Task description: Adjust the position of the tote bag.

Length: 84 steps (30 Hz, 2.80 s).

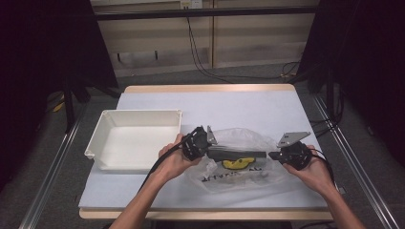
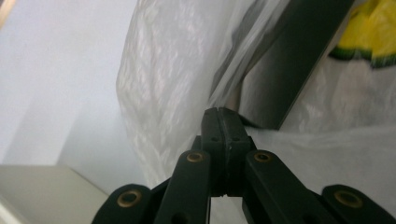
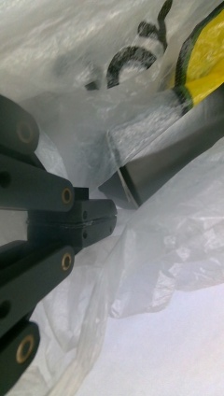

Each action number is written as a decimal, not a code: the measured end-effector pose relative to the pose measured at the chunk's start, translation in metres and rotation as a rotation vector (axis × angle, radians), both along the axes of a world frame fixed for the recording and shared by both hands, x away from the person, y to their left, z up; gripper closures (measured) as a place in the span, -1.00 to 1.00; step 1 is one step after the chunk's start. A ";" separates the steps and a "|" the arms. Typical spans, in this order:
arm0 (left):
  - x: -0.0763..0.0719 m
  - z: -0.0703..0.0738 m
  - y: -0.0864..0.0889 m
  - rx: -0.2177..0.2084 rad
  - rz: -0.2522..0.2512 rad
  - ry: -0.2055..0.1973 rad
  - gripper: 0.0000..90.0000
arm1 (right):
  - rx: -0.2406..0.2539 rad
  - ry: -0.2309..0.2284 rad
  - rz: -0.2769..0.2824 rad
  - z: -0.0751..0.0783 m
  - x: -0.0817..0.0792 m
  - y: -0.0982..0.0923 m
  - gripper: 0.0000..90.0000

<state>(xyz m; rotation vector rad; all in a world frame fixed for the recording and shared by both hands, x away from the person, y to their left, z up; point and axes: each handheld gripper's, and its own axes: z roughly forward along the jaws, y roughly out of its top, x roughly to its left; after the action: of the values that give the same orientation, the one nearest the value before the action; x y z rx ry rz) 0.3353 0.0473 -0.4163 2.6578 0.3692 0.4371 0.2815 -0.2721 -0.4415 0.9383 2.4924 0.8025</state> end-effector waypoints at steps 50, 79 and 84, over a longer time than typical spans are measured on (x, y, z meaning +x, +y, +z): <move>-0.028 -0.044 0.034 -0.038 0.053 0.047 1.00 | -0.017 0.028 -0.156 -0.029 -0.005 -0.061 1.00; -0.011 0.009 0.006 -0.365 -0.089 0.098 1.00 | 0.300 -0.129 0.112 0.015 -0.028 0.008 1.00; 0.004 0.003 -0.014 -0.329 -0.089 0.104 1.00 | 0.266 -0.126 0.129 0.006 -0.013 0.028 1.00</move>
<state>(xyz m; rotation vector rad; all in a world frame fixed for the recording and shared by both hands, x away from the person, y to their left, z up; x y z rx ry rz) 0.3389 0.0329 -0.4134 2.3695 0.3212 0.1906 0.2681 -0.2436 -0.4350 0.7875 2.3943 1.2199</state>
